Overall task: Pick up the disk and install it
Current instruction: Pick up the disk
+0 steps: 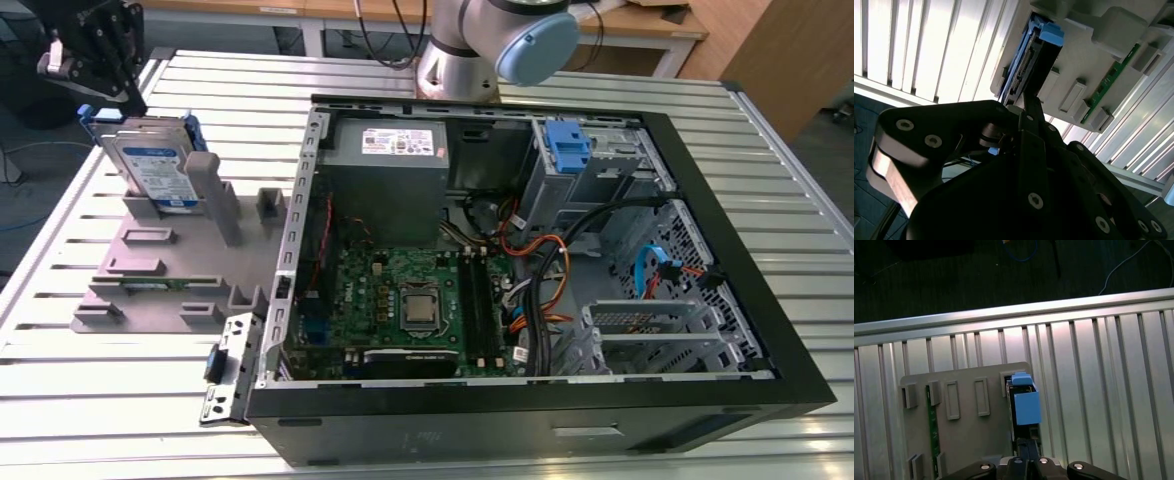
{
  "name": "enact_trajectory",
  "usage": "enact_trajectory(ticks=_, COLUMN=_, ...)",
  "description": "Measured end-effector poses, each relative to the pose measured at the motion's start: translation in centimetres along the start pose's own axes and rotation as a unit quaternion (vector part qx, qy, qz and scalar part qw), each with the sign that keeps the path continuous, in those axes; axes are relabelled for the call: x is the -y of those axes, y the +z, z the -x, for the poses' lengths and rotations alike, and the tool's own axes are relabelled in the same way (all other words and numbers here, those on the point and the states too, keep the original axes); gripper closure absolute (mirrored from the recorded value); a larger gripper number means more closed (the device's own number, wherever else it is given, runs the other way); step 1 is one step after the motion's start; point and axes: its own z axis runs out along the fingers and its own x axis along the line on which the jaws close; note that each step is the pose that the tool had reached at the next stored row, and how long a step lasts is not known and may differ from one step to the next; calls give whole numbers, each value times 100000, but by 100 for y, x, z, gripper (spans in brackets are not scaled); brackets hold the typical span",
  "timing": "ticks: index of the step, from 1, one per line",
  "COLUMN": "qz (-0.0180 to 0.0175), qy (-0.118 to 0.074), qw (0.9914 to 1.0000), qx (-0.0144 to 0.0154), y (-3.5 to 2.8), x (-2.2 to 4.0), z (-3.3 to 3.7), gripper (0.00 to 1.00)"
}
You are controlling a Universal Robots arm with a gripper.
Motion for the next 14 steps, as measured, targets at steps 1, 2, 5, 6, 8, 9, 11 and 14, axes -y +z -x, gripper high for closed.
enact_trajectory(ticks=1, qz=-2, qy=0, qw=100000, qx=2, y=0, x=0, z=0, gripper=89)
enact_trajectory(ticks=2, qz=-2, qy=0, qw=100000, qx=3, y=0, x=0, z=0, gripper=89)
enact_trajectory(ticks=5, qz=-2, qy=-2, qw=100000, qx=1, y=0, x=0, z=0, gripper=83)
enact_trajectory(ticks=6, qz=0, qy=-3, qw=100000, qx=2, y=0, x=0, z=0, gripper=71)
enact_trajectory(ticks=8, qz=0, qy=-2, qw=100000, qx=2, y=-1, x=0, z=0, gripper=65)
enact_trajectory(ticks=9, qz=-1, qy=-3, qw=100000, qx=4, y=-1, x=0, z=0, gripper=65)
enact_trajectory(ticks=11, qz=1, qy=1, qw=100000, qx=2, y=-1, x=0, z=0, gripper=53)
enact_trajectory(ticks=14, qz=0, qy=-1, qw=100000, qx=1, y=-1, x=0, z=0, gripper=47)
